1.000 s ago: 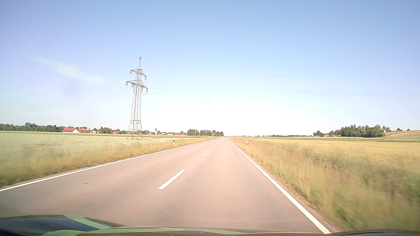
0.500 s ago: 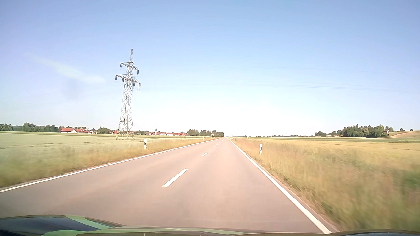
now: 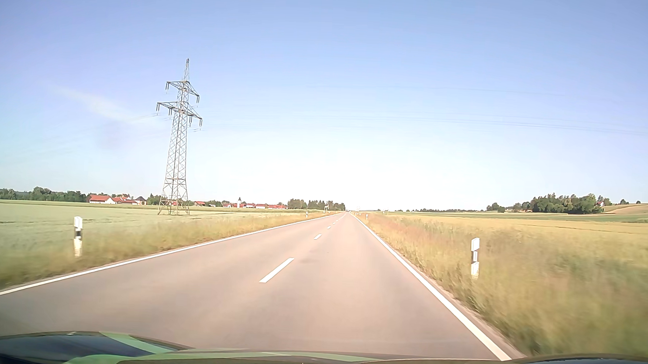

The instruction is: Follow the waypoints while adhering to traffic rules and regulations

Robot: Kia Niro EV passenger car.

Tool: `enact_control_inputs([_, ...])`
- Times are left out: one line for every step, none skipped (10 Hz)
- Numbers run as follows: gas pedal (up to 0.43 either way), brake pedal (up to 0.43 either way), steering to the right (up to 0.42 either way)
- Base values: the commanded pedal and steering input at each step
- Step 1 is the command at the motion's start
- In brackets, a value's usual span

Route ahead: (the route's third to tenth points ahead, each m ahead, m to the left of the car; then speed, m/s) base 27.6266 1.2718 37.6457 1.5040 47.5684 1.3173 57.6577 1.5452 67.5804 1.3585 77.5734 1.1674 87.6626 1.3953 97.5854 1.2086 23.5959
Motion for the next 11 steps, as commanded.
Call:
enact_control_inputs([0.240, 0.000, 0.000])
enact_control_inputs([0.220, 0.000, 0.000])
enact_control_inputs([0.209, 0.000, 0.000])
enact_control_inputs([0.209, 0.000, 0.000])
enact_control_inputs([0.209, 0.000, 0.000])
enact_control_inputs([0.209, 0.000, 0.000])
enact_control_inputs([0.209, 0.000, 0.000])
enact_control_inputs([0.209, 0.000, 0.000])
enact_control_inputs([0.209, 0.000, 0.000])
enact_control_inputs([0.209, 0.000, -0.001])
enact_control_inputs([0.209, 0.000, 0.000])
